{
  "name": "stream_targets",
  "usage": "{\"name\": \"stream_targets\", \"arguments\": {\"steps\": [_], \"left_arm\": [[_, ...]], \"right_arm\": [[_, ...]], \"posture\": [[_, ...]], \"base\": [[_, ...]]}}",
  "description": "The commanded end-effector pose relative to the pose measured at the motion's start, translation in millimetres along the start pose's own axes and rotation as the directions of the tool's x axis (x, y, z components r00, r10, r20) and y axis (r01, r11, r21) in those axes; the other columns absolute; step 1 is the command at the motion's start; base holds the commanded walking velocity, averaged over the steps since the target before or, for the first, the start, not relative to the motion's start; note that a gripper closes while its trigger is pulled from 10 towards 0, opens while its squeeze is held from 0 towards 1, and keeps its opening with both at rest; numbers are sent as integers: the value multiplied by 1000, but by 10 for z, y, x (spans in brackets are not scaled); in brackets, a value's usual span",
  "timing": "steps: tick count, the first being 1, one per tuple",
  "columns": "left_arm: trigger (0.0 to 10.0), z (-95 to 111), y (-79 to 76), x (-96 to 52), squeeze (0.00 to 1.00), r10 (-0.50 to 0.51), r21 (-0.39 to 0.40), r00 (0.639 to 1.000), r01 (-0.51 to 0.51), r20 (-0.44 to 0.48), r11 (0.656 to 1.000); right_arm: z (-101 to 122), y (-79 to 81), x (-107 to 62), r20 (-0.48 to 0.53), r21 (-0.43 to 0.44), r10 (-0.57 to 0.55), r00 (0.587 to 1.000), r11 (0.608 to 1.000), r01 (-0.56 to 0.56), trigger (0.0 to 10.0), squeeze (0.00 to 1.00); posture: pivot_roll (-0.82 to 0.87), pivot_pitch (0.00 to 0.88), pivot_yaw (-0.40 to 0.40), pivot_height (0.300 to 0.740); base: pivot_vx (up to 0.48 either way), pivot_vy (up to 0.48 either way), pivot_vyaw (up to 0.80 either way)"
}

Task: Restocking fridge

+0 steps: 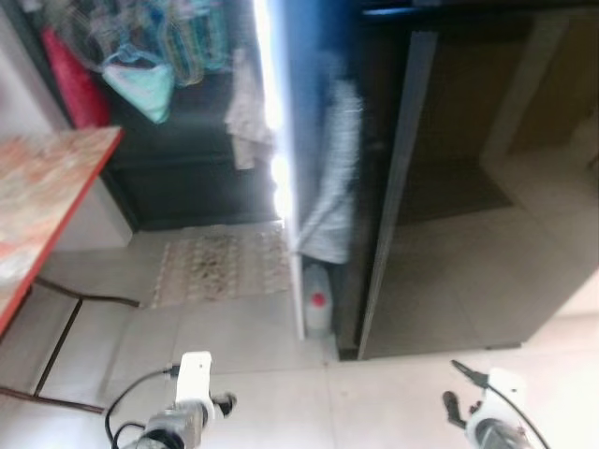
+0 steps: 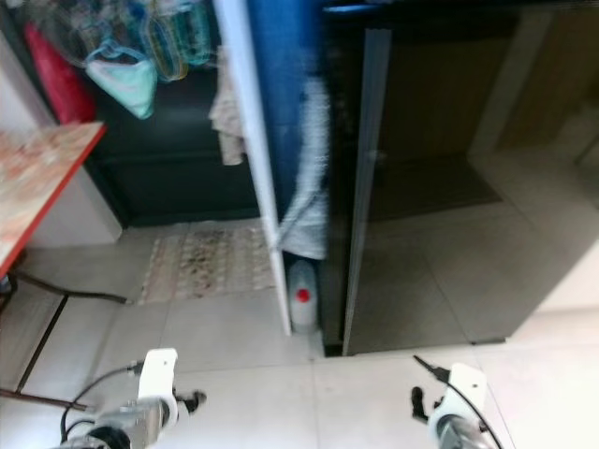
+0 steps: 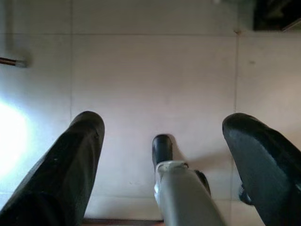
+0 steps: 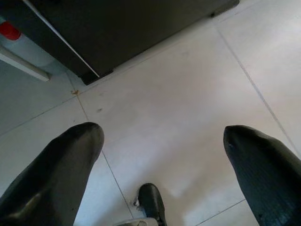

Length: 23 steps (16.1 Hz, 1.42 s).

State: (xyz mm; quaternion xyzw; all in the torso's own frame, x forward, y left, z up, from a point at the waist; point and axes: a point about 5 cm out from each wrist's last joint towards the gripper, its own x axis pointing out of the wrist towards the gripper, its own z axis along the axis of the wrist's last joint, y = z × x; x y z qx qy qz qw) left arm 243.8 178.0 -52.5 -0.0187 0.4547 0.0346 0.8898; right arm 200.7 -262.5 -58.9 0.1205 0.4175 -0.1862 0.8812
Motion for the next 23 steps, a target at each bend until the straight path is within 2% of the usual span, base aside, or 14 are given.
{"name": "stream_targets", "arguments": {"steps": [1,6,8,17,23], "left_arm": [[10000,-90,103,-8,0,30,-6,999,-30,-31,1000],[10000,-71,103,-7,0,27,-6,999,-27,-18,1000],[10000,-66,104,-7,0,27,-4,1000,-27,-16,1000],[10000,-50,109,-8,0,25,-8,1000,-25,1,1000],[10000,-10,99,-14,0,31,-61,995,-25,96,998]], "right_arm": [[-21,107,9,-8,12,26,1000,1000,-25,10000,0],[-10,111,10,-5,6,26,1000,1000,-26,10000,0],[5,112,11,2,-22,31,1000,999,-31,10000,0],[7,126,11,3,-26,47,999,999,-47,10000,0],[-16,114,8,-7,-46,54,998,997,-55,10000,0]], "posture": [[-115,0,60,740],[-108,0,61,740],[-109,0,62,740],[-113,0,63,740],[-115,0,66,740]], "base": [[0,251,0],[0,0,0],[0,0,0],[0,0,773],[0,0,800]]}}
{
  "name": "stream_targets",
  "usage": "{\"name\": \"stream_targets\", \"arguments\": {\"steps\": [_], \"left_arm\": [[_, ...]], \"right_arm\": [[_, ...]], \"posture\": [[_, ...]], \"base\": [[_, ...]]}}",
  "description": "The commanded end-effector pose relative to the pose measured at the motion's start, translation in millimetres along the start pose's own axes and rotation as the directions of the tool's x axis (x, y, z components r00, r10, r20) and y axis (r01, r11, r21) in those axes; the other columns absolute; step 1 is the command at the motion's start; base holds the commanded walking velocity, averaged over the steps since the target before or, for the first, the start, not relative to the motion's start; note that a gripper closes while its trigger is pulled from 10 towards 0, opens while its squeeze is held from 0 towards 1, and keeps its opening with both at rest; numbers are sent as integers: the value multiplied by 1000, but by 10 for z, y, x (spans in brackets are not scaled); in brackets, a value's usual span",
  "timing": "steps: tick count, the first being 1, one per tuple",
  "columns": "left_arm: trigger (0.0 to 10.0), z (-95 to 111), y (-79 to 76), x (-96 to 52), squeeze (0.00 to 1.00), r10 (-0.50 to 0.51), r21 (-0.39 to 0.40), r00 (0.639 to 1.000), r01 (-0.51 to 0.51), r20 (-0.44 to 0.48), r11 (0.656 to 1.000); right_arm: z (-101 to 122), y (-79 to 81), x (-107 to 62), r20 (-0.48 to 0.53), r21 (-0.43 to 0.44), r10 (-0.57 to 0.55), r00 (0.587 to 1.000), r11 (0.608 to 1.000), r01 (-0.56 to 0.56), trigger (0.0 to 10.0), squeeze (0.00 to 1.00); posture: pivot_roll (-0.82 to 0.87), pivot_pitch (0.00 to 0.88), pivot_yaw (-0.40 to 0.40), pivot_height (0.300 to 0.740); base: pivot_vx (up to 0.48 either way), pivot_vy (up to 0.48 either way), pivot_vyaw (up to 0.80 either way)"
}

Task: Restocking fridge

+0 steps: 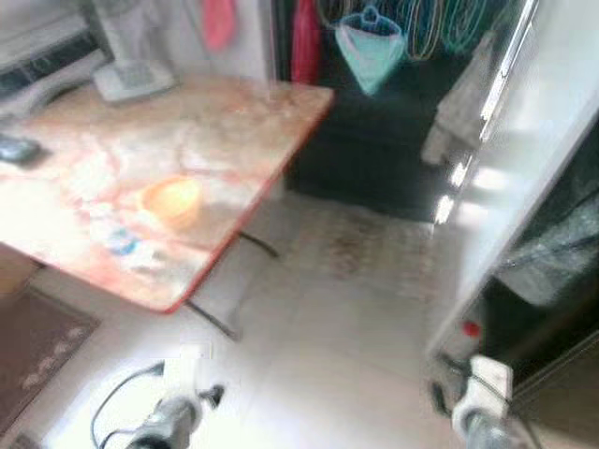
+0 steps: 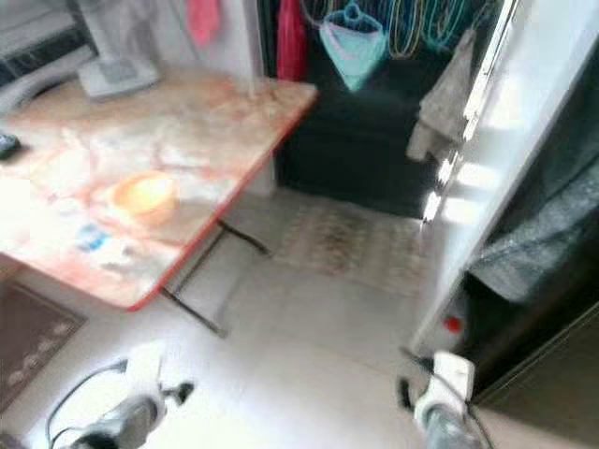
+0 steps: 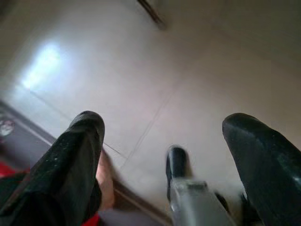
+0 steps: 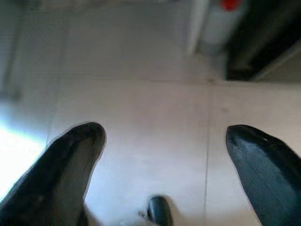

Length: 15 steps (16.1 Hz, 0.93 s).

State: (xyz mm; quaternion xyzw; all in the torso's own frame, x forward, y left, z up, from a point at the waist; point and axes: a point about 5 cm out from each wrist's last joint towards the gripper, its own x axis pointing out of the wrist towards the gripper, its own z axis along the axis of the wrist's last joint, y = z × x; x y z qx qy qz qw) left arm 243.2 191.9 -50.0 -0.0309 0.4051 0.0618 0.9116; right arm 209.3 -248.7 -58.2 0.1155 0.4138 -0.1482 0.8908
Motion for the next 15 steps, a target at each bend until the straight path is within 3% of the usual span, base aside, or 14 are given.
{"name": "stream_targets", "arguments": {"steps": [1,3,10,11,12,13,15], "left_arm": [[10000,-32,-36,-4,0,-3,-20,1000,4,7,1000],[10000,-34,-15,-12,0,14,-34,999,-12,46,999],[10000,-86,130,-117,0,140,-95,954,-118,266,988],[10000,377,279,-208,0,193,-56,830,-193,523,980],[10000,584,314,-274,0,220,-75,756,-222,616,972],[10000,773,296,-389,0,233,-110,660,-223,715,969],[10000,853,289,-475,0,233,-124,591,-220,773,968]], "right_arm": [[-46,-49,-11,-16,-14,-9,1000,1000,8,10000,0],[-84,-54,-17,-26,-28,-6,1000,1000,5,10000,0],[-359,-149,-77,-98,-97,-17,995,995,8,10000,0],[-408,-175,-91,-108,-105,-24,994,994,13,10000,0],[-437,-192,-100,-117,-123,-32,993,992,17,10000,0],[-478,-200,-110,-124,-130,-35,992,991,19,10000,0],[-543,-209,-128,-136,-130,-34,990,991,16,10000,0]], "posture": [[-115,0,65,740],[-107,0,60,740],[-52,3,3,740],[-43,11,-7,740],[-31,14,-10,740],[-27,15,-13,740],[-8,3,-20,740]], "base": [[0,0,800],[0,0,800],[0,0,0],[0,0,0],[0,0,0],[0,0,0],[0,0,0]]}}
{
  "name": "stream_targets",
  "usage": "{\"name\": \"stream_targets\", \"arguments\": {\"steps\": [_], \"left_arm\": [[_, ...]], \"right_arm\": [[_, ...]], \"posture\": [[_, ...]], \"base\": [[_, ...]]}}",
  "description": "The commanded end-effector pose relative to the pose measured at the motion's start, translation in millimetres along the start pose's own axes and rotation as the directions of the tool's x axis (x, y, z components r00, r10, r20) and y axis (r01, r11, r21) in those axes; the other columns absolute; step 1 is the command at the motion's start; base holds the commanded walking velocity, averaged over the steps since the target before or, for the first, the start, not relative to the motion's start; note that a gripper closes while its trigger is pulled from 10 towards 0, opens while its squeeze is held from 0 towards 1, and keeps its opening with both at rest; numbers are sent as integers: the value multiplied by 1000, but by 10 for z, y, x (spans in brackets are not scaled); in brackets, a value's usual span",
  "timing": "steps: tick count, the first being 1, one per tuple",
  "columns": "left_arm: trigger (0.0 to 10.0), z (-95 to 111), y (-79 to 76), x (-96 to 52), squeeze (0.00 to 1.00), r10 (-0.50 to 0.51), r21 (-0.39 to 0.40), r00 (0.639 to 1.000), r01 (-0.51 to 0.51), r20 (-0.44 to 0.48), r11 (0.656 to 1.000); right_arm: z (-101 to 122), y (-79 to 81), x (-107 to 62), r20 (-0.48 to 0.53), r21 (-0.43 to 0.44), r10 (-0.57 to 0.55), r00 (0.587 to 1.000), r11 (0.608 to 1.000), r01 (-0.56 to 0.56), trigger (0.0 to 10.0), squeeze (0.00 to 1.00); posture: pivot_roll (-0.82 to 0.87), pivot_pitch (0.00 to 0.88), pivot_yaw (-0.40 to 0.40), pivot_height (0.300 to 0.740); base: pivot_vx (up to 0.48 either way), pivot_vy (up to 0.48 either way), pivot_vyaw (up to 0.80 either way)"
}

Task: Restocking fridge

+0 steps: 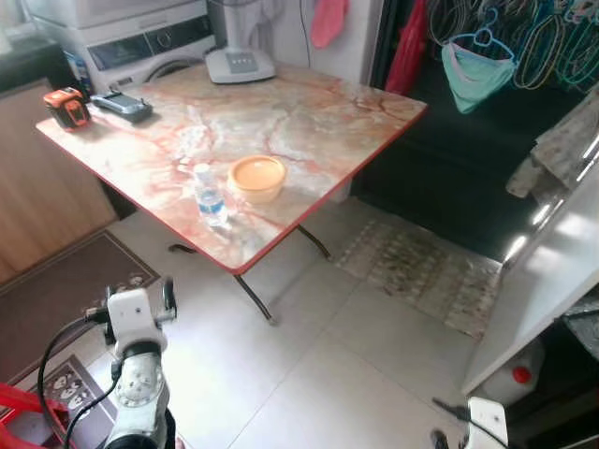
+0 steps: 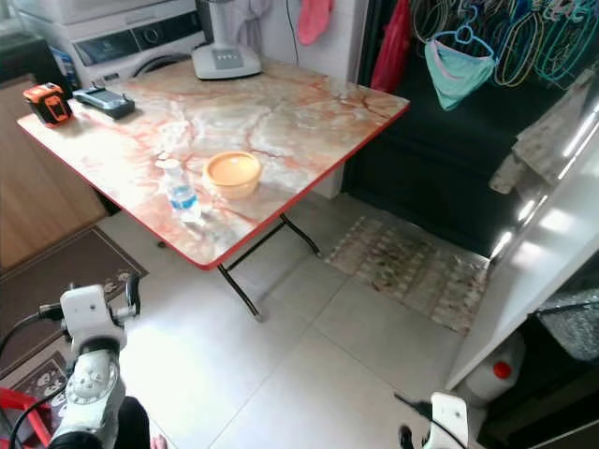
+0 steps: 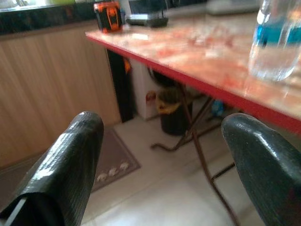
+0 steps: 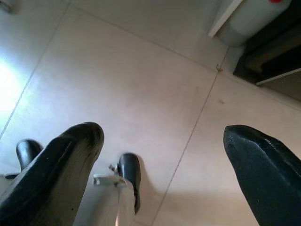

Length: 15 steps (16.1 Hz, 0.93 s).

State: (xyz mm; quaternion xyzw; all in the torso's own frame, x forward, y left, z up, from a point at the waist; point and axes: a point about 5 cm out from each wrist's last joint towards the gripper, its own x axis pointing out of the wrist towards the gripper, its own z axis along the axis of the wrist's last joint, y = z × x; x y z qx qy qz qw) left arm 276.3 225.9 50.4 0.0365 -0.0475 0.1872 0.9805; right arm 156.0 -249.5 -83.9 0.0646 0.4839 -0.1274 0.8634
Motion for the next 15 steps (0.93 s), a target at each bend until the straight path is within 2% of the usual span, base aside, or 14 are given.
{"name": "stream_targets", "arguments": {"steps": [1,2,3,4,6,7,8,10,11,13,14,15], "left_arm": [[10000,11,33,-39,0,5,1,1000,-5,23,1000],[10000,151,35,9,0,-16,-5,995,17,101,1000],[10000,360,-44,78,0,-65,-16,978,70,196,997],[10000,395,-64,88,0,-79,-14,974,83,211,996],[10000,723,-315,119,0,-174,-24,928,192,329,981],[10000,800,-446,94,0,-258,16,897,270,359,963],[10000,826,-537,59,0,-279,-12,889,303,363,953],[10000,869,-670,-22,0,-330,-32,878,362,346,932],[10000,895,-698,-45,0,-338,-37,879,371,336,928],[10000,896,-690,-81,0,-337,-44,885,370,322,928],[10000,904,-651,-92,0,-317,-59,897,350,308,935],[10000,927,-623,-96,0,-301,-73,903,337,306,939]], "right_arm": [[-48,13,-4,-13,-9,2,1000,1000,-2,10000,0],[-92,12,-10,-24,-12,4,1000,1000,-4,10000,0],[-136,9,-16,-34,-19,4,999,1000,-5,10000,0],[-141,9,-17,-35,-21,4,999,1000,-5,10000,0],[-179,14,-22,-41,-27,3,999,1000,-4,10000,0],[-196,23,-24,-43,-29,6,999,1000,-8,10000,0],[-222,25,-28,-47,-28,4,999,1000,-5,10000,0],[-248,30,-34,-62,-112,31,998,993,-37,10000,0],[-260,25,-37,-68,-124,32,997,991,-40,10000,0],[-301,20,-44,-74,-98,18,997,995,-25,10000,0],[-319,15,-48,-82,-124,19,996,992,-29,10000,0],[-323,2,-50,-95,-198,21,995,979,-40,10000,0]], "posture": [[-4,0,-22,740],[2,0,-25,740],[17,0,-32,740],[17,0,-32,740],[30,0,-47,740],[18,0,-49,740],[17,0,-54,740],[20,0,-40,740],[25,0,-40,740],[29,0,-19,740],[21,0,-5,740],[21,0,-5,740]], "base": [[0,0,0],[0,0,0],[0,0,0],[0,0,0],[0,0,0],[0,0,0],[0,0,0],[0,0,0],[0,0,0],[0,0,0],[0,0,0],[247,0,0]]}}
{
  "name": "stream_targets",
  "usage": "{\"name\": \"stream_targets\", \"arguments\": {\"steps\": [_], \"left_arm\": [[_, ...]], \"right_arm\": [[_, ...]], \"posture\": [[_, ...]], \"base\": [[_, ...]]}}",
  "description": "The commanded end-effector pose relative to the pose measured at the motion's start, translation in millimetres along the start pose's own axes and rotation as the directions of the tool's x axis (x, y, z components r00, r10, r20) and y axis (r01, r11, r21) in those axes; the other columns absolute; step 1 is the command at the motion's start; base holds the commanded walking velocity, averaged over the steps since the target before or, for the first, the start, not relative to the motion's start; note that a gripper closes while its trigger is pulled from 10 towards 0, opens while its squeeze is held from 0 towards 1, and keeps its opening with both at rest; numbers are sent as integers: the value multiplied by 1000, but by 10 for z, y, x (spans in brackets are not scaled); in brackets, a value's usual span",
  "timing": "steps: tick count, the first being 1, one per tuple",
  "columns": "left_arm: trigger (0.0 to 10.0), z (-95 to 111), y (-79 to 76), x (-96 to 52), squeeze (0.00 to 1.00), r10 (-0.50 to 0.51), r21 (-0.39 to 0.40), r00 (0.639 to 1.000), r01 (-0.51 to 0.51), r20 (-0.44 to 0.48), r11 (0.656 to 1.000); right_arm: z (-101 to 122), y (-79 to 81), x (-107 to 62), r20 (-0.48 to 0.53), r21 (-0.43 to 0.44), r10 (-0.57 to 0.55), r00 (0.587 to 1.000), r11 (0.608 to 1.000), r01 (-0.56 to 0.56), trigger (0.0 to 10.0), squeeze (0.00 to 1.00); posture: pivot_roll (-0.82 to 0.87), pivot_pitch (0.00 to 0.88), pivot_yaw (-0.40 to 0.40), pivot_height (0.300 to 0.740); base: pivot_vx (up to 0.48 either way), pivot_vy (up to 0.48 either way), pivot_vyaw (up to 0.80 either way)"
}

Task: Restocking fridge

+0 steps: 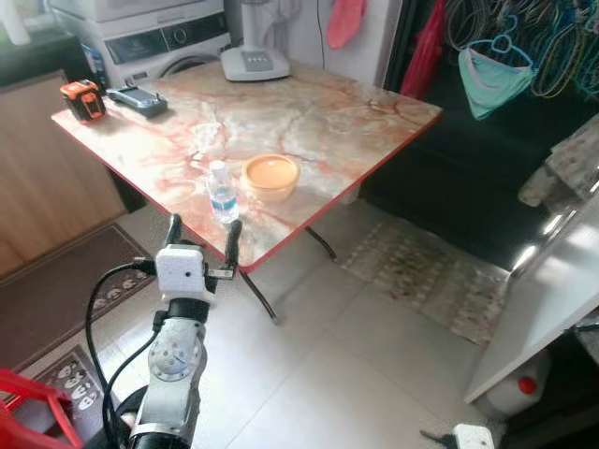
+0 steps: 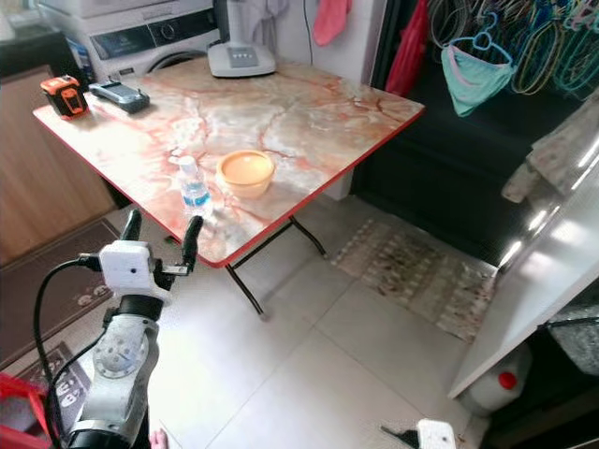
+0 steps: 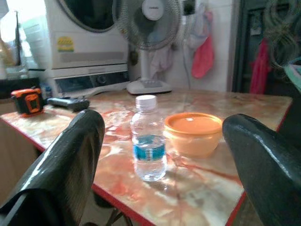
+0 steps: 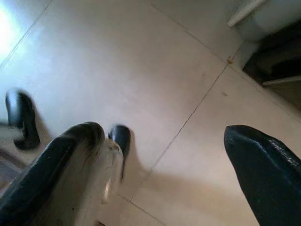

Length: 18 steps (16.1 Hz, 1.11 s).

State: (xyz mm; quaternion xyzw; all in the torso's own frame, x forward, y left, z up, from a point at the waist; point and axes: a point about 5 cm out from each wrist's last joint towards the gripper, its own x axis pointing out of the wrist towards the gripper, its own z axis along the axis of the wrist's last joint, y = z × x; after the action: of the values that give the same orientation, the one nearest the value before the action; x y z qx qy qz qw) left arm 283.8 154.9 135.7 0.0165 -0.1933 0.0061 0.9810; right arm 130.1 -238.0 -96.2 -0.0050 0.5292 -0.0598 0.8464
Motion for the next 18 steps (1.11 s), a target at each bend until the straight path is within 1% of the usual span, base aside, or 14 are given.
{"name": "stream_targets", "arguments": {"steps": [1,2,3,5,6,7,9,10,14,17,18], "left_arm": [[10000,64,14,26,0,5,12,1000,-5,2,1000],[10000,73,30,51,0,10,24,1000,-10,-2,1000],[10000,97,44,56,0,19,17,1000,-19,4,1000],[10000,144,81,80,0,42,6,999,-42,22,999],[10000,191,94,89,0,54,1,998,-54,27,999],[10000,211,89,98,0,55,-1,998,-55,31,998],[10000,263,85,93,0,61,-6,998,-61,25,998],[10000,282,83,84,0,63,-7,998,-63,19,998],[10000,344,91,51,0,62,-5,998,-62,20,998],[10000,390,80,68,0,63,-3,998,-63,28,998],[10000,404,77,71,0,62,-3,998,-62,30,998]], "right_arm": [[-31,-44,-11,-18,-70,3,1000,998,-4,10000,0],[-36,-46,-12,-20,-82,9,1000,997,-10,10000,0],[-51,-54,-15,-20,-58,2,1000,998,-4,10000,0],[-79,-74,-21,-17,16,-22,1000,1000,22,10000,0],[-107,-89,-27,-14,88,-40,999,995,41,10000,0],[-111,-96,-29,-15,93,-38,999,995,39,10000,0],[-113,-106,-33,-13,67,-30,999,997,31,10000,0],[-120,-112,-35,-11,74,-36,999,997,37,10000,0],[-152,-100,-40,-10,81,-24,1000,996,25,10000,0],[-162,-88,-40,-8,89,-22,1000,996,23,10000,0],[-159,-83,-40,-4,92,-21,1000,996,21,10000,0]], "posture": [[20,0,-5,740],[18,0,-5,740],[13,0,-9,740],[17,0,-16,740],[19,0,-21,740],[23,0,-23,740],[25,0,-23,740],[32,0,-25,740],[43,0,-22,740],[50,0,-18,740],[52,4,-17,740]], "base": [[319,0,0],[334,0,0],[349,0,0],[352,0,0],[371,0,0],[375,0,0],[377,0,0],[379,0,0],[378,0,720],[376,0,0],[379,0,800]]}}
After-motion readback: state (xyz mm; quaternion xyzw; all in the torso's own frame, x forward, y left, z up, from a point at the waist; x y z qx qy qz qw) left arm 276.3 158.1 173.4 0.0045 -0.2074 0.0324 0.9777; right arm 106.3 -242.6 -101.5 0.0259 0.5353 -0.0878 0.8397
